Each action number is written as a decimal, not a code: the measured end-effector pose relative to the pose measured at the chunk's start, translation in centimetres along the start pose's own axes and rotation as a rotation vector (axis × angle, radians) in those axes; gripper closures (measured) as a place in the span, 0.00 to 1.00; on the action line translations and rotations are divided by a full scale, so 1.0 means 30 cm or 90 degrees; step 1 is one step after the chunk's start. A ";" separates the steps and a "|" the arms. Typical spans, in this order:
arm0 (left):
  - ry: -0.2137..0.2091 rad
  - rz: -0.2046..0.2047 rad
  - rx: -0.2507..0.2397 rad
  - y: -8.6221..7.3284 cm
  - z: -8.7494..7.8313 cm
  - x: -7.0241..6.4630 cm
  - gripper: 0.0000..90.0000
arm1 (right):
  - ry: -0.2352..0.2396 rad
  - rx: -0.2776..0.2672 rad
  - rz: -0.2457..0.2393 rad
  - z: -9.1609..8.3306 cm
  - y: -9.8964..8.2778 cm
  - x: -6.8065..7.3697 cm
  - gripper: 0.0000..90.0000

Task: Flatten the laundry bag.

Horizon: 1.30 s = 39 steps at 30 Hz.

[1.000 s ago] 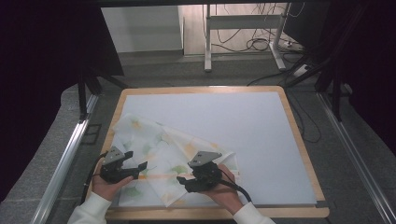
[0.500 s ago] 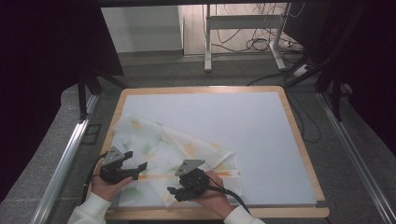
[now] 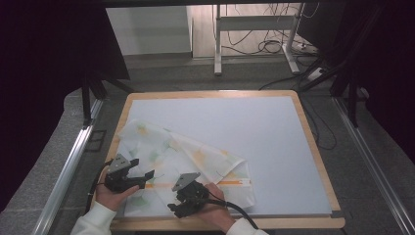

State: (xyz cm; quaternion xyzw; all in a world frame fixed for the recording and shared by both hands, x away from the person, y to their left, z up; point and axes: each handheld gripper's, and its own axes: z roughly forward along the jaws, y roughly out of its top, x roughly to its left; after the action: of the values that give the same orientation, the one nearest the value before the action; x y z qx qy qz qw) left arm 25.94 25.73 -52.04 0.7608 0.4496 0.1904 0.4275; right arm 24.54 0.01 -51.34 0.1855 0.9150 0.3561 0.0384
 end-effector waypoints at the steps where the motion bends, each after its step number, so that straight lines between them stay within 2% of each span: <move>1: 0.000 0.000 0.000 0.000 0.000 0.000 0.25 | -0.001 0.001 -0.003 0.005 0.001 0.002 0.40; 13: 0.003 0.001 0.000 0.000 -0.001 0.001 0.23 | 0.021 0.037 -0.023 0.037 -0.008 0.033 0.39; 18: 0.003 0.003 0.003 -0.001 0.000 0.001 0.23 | 0.018 0.059 -0.034 0.049 -0.019 0.043 0.39; 23: 0.004 0.003 0.005 -0.001 0.001 0.002 0.23 | 0.003 0.057 -0.035 0.047 -0.022 0.040 0.50; 26: 0.004 0.002 0.006 -0.001 0.002 0.001 0.23 | -0.009 0.060 -0.053 0.045 -0.022 0.040 0.56; 28: 0.004 0.003 0.007 -0.001 0.002 0.001 0.23 | -0.020 0.062 -0.058 0.044 -0.022 0.039 0.63; 34: 0.003 0.006 0.009 -0.002 0.003 0.001 0.23 | -0.004 0.052 -0.012 0.035 -0.026 -0.004 0.80; 39: 0.003 0.005 0.008 -0.002 0.002 0.001 0.24 | -0.018 0.049 -0.007 0.034 -0.028 -0.011 0.90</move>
State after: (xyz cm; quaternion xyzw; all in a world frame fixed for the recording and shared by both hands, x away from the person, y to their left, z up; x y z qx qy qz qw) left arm 25.98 25.74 -52.12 0.7651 0.4485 0.1909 0.4207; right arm 24.79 -0.02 -52.69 0.1869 0.9283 0.3179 0.0465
